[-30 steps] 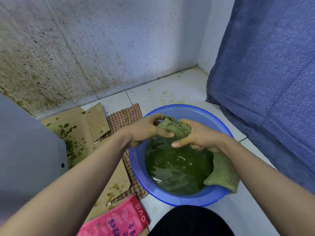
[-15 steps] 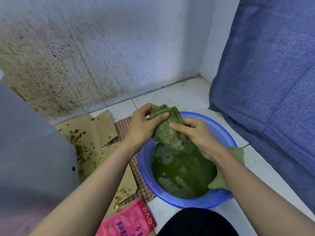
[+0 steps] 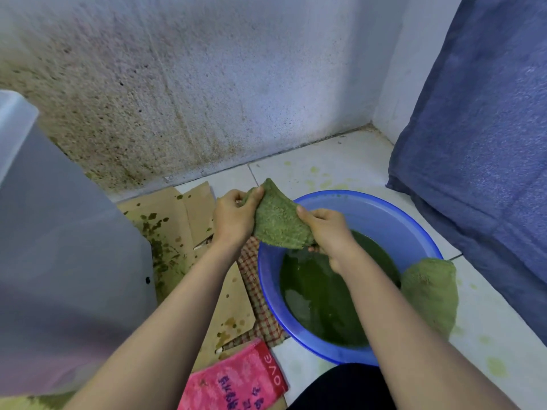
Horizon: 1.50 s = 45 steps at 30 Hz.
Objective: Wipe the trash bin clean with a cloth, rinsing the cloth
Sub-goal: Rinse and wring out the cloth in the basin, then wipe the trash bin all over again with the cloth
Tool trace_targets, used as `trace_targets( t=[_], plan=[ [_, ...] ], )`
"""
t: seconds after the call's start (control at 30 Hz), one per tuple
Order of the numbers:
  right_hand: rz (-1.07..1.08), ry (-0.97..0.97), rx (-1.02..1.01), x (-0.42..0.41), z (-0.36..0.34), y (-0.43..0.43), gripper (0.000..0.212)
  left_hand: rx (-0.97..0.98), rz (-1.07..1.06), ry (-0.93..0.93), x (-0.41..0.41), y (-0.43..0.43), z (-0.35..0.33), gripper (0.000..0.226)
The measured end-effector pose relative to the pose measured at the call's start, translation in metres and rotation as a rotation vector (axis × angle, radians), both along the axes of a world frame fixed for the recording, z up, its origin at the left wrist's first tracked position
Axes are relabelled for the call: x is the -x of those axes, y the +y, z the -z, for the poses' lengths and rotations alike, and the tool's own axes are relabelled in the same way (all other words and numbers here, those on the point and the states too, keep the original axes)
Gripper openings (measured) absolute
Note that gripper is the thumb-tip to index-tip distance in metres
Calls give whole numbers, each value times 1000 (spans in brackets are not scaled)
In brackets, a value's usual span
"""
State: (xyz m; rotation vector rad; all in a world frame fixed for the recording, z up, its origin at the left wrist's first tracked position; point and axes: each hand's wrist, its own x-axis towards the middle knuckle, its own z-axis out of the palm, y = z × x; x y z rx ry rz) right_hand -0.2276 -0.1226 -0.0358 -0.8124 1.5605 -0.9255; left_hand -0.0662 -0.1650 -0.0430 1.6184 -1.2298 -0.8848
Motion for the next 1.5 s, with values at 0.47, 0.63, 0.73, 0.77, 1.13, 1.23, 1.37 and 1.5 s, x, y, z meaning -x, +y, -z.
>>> trace_targets(
  t=[0.47,0.63,0.73,0.77,1.13,1.23,1.37,1.5],
  plan=[
    [-121,-35,61,-63,24,5,72,-87,288,-3,29,36,21,25],
    [-125,-165,60,-45,12,8,65,-159,338,-55,26,31,16,33],
    [6,-26,133,-7,-16,17,49,-102,209,-431,26,25,10,52],
    [81,41,177,10,-24,22,44,-24,142,-506,27,25,4,50],
    [616,82,37,137,32,146,22,-372,763,-236,160,101,-16,23],
    [514,-282,-75,129,38,161,45,-521,788,-156,187,123,-2,31],
    [608,-569,-213,126,42,164,56,-651,696,-52,202,128,3,27],
    [683,-765,-298,124,42,162,29,-817,666,-14,202,126,0,29]
  ],
)
